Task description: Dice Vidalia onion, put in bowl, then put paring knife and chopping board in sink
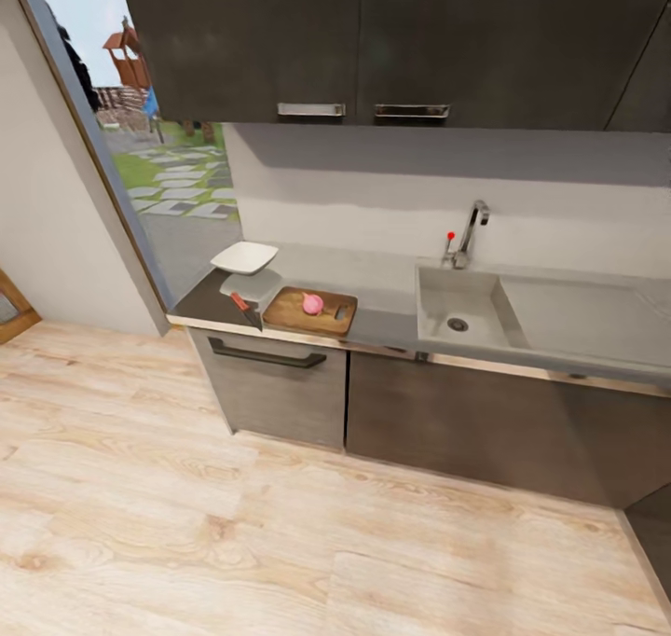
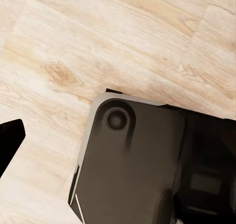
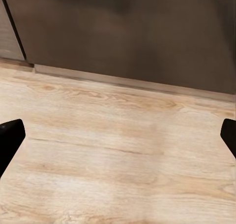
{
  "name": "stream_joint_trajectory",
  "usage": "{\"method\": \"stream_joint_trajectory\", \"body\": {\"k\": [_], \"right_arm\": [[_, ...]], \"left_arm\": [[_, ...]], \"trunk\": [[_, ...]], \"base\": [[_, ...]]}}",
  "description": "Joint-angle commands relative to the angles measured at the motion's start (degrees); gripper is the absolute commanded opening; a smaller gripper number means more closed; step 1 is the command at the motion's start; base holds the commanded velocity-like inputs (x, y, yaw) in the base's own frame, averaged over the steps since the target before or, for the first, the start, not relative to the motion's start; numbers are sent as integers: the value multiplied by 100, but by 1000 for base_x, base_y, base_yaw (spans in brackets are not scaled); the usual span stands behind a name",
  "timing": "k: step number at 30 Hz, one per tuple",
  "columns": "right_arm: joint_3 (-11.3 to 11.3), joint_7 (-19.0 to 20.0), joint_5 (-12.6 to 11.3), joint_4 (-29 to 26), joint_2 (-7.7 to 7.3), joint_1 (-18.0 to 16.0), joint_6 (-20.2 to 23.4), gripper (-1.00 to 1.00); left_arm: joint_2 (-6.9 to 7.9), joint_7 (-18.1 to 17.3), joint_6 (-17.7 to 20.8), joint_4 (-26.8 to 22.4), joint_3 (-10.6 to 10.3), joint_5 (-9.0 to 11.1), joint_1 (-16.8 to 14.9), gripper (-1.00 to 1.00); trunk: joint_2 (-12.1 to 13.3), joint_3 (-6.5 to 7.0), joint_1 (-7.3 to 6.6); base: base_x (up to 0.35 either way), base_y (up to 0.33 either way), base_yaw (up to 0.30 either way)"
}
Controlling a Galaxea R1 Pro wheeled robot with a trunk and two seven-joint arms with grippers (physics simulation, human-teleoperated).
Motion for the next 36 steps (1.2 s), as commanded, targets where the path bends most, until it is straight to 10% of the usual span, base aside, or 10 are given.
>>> {"method": "stream_joint_trajectory", "body": {"k": [1, 36], "right_arm": [[-32, 50, 19, -8, 9, -1, -20, 100], [-32, 50, 18, 27, 9, -1, -97, 100]], "left_arm": [[-1, -57, 5, -6, 14, 60, 2, 100], [-1, -57, 5, -5, 14, 60, 2, 100]], "trunk": [[-9, 1, 4], [-9, 315, 4]], "base": [[0, 0, 0], [0, 180, 0]]}}
